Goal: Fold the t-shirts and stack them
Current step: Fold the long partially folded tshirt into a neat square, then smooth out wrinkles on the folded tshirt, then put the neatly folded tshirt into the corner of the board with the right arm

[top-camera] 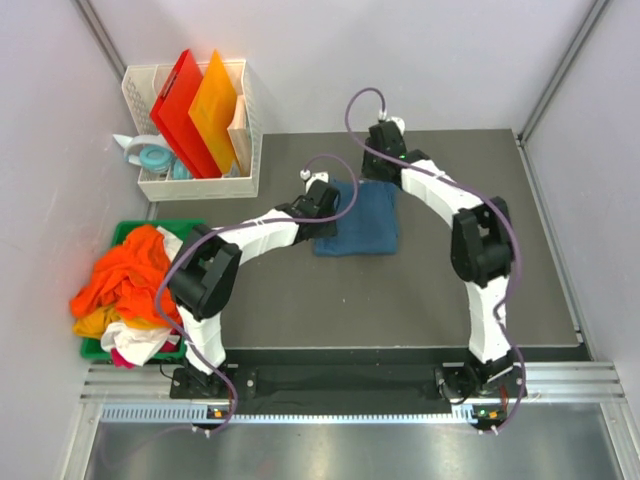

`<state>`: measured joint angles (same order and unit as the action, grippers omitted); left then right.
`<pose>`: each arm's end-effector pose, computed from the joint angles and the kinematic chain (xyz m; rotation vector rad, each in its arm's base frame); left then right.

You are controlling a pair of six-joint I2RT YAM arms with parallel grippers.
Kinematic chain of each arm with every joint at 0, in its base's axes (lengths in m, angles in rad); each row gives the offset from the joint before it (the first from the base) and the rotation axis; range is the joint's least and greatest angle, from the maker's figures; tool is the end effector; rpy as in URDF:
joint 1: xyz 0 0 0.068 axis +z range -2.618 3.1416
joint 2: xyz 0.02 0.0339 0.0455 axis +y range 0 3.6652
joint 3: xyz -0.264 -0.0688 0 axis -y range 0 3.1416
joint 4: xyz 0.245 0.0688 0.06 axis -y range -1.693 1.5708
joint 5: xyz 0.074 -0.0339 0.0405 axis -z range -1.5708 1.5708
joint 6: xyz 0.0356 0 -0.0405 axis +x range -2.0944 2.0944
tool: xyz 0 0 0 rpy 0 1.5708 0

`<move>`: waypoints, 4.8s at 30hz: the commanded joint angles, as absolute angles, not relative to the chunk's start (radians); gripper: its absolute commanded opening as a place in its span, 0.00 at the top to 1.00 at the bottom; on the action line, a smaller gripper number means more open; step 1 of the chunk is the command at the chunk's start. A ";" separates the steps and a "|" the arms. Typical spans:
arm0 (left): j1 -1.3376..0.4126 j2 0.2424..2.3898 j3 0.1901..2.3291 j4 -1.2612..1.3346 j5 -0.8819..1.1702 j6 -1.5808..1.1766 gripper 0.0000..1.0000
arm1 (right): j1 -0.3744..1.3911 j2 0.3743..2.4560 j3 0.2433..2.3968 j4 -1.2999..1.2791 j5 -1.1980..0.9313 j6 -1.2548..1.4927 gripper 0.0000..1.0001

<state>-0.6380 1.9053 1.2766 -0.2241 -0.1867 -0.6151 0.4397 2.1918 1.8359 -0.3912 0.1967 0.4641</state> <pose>0.3347 -0.2400 0.1852 -0.0576 2.4335 -0.3508 0.4591 0.2083 0.2251 0.1277 2.3081 0.2355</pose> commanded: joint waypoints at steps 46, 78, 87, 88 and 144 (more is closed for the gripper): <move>-0.635 2.306 1.505 -0.258 -0.090 -0.589 0.86 | 0.459 1.365 0.879 -0.261 0.266 0.540 0.57; -0.701 1.926 1.371 -0.273 -0.233 -0.566 0.82 | 0.459 1.305 0.960 -0.304 0.285 0.509 0.52; -0.767 1.632 1.345 -0.347 -0.399 -0.535 0.63 | 0.460 1.142 0.937 -0.310 0.307 0.493 0.50; -0.770 1.608 1.326 -0.365 -0.414 -0.532 0.57 | 0.460 1.128 0.936 -0.313 0.310 0.486 0.50; -0.169 1.554 0.270 1.216 -0.515 -0.029 0.01 | 0.555 0.854 0.946 -0.492 0.414 0.426 0.47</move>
<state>-0.1726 1.5627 0.2680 1.1458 -0.5320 -0.0101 0.5434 0.8555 0.9184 -0.5243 0.4026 0.4084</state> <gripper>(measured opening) 0.987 0.527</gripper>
